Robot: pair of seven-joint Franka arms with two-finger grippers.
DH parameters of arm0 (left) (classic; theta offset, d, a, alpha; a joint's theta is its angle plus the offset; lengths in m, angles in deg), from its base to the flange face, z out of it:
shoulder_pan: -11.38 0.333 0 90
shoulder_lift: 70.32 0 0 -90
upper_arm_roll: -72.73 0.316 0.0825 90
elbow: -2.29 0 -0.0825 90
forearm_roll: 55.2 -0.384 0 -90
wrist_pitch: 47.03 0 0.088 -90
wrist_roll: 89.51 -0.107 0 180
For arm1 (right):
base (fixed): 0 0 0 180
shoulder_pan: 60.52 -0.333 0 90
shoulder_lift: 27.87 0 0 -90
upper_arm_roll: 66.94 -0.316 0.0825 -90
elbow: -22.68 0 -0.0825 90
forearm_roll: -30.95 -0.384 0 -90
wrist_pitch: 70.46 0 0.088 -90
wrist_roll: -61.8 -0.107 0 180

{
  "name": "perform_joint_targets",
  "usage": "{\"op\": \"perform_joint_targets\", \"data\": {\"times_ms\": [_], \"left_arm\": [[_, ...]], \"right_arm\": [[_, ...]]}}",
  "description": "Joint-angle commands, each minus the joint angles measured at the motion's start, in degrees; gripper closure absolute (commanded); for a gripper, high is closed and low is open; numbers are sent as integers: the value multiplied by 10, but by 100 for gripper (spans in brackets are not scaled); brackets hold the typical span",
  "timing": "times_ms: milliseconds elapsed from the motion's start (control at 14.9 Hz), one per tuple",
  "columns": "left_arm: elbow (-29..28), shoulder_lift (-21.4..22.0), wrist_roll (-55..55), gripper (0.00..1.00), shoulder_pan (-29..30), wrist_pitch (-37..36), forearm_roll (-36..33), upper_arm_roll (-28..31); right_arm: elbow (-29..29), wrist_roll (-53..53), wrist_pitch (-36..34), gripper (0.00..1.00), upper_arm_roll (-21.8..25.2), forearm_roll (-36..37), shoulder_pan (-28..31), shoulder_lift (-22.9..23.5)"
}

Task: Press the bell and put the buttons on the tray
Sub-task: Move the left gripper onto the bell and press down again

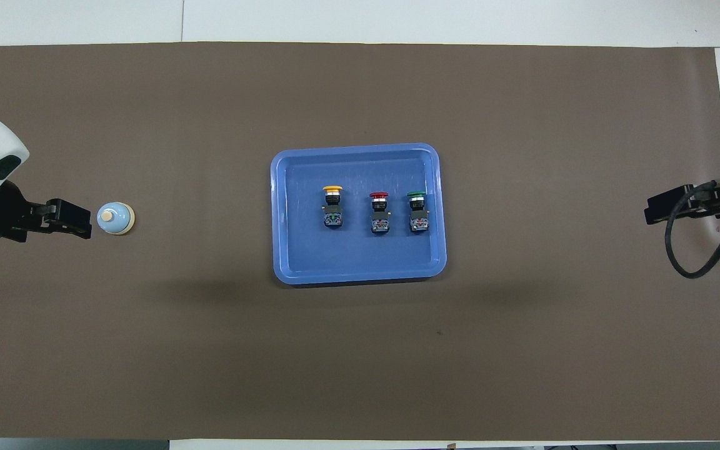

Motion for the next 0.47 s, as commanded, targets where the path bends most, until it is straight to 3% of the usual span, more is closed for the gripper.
{"op": "perform_joint_targets", "data": {"times_ms": [0,404], "left_arm": [[-18,10,2,0,-7,10,2,5],[-2,-15,-7,0,-30,-13,-2,14]], "right_arm": [[6,3,-12,0,-5,10,5,-1],[6,3,-12,0,-5,10,6,-1]]}}
